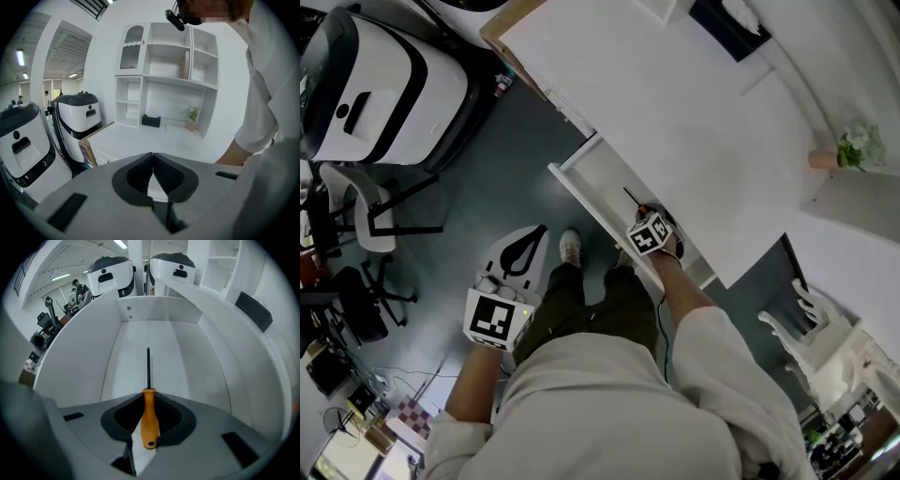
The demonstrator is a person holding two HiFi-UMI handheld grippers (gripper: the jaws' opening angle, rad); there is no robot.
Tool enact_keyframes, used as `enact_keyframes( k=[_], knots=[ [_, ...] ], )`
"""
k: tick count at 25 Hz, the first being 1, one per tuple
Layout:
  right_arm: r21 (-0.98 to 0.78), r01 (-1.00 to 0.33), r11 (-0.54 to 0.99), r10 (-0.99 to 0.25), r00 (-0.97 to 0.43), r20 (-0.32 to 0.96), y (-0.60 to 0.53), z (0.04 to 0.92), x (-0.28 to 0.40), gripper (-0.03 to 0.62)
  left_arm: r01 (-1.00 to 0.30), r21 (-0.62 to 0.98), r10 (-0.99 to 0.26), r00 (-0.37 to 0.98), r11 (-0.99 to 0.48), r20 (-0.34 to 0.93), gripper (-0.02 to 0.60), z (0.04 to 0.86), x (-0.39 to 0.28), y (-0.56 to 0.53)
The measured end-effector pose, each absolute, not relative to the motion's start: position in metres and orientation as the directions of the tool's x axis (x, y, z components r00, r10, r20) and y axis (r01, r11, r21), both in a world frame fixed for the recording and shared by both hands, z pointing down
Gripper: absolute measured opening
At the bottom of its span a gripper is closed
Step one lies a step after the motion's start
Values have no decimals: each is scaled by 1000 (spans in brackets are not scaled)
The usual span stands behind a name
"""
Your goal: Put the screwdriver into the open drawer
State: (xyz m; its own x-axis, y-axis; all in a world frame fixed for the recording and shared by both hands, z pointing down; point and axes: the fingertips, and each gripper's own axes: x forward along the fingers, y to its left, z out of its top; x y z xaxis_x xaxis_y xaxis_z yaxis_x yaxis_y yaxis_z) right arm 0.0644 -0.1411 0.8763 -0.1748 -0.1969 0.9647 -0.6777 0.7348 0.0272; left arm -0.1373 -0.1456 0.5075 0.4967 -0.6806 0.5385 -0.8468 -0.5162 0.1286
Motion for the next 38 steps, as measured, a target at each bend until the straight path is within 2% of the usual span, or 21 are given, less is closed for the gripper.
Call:
enact_keyframes(
  k=[25, 38],
  knots=[
    [16, -671, 741, -198, -196, 960, -144, 871, 56, 99, -845, 129, -675, 497, -518, 545, 5, 511, -148, -143],
    [29, -705, 709, -247, -209, 946, -142, 832, 54, 94, -816, 119, -686, 547, -566, 480, 5, 492, -137, -149]
  ],
)
